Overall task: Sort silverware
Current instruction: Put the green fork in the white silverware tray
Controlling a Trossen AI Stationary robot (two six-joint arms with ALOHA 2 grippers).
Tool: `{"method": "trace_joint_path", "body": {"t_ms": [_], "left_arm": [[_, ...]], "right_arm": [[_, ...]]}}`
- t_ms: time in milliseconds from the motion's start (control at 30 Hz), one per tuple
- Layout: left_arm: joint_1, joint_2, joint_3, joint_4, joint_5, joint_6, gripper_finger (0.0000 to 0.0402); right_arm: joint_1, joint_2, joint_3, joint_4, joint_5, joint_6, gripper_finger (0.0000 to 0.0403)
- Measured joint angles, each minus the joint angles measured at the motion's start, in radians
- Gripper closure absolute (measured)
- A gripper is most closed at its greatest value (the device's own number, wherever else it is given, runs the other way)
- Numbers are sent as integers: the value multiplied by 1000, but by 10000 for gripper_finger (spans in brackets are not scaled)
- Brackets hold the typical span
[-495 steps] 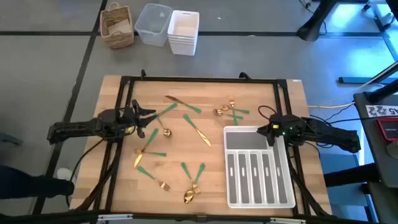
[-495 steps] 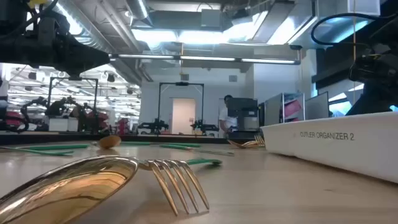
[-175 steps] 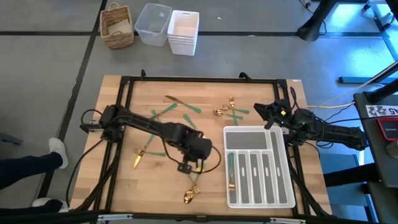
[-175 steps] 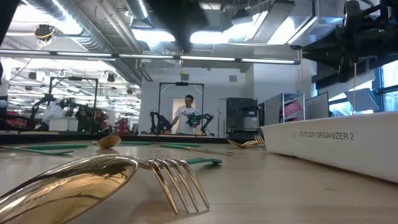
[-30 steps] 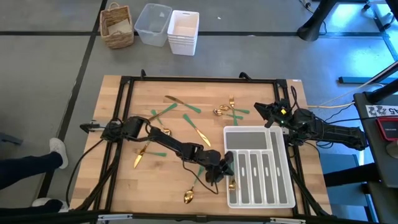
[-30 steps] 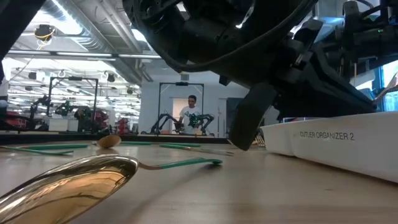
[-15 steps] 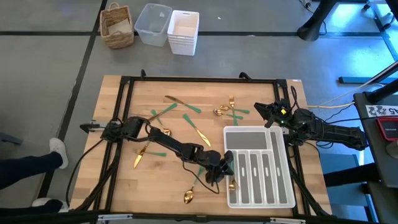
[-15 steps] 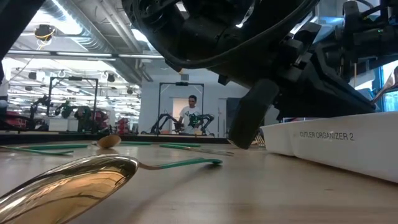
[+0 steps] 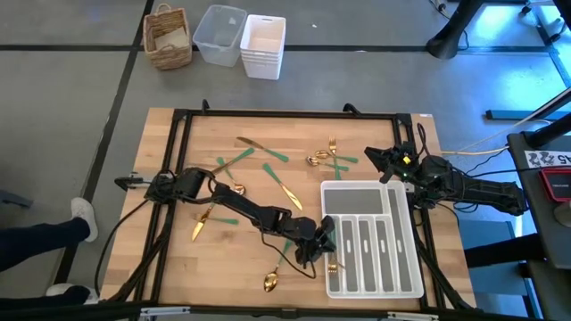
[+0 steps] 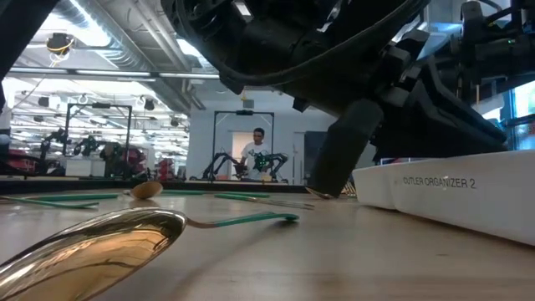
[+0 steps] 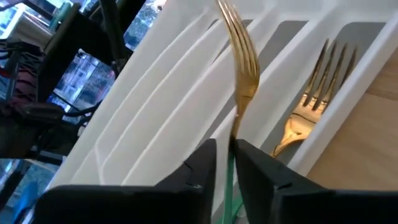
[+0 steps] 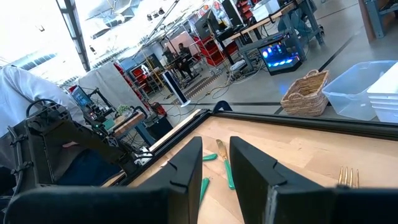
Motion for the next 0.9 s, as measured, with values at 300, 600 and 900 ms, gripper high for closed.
{"method": "trace_joint_path", "body": {"t_ms": [300, 600, 900], "left_arm": [[-10, -6, -1, 45, -3, 159, 296], [9, -122, -2, 44, -134, -181, 305], [30, -430, 0, -633, -190, -646, 306]], "right_arm": [[0, 0, 0, 0, -8, 0, 320], [0, 0, 0, 0, -41, 0, 320], [0, 0, 0, 1, -141, 26, 320]]}}
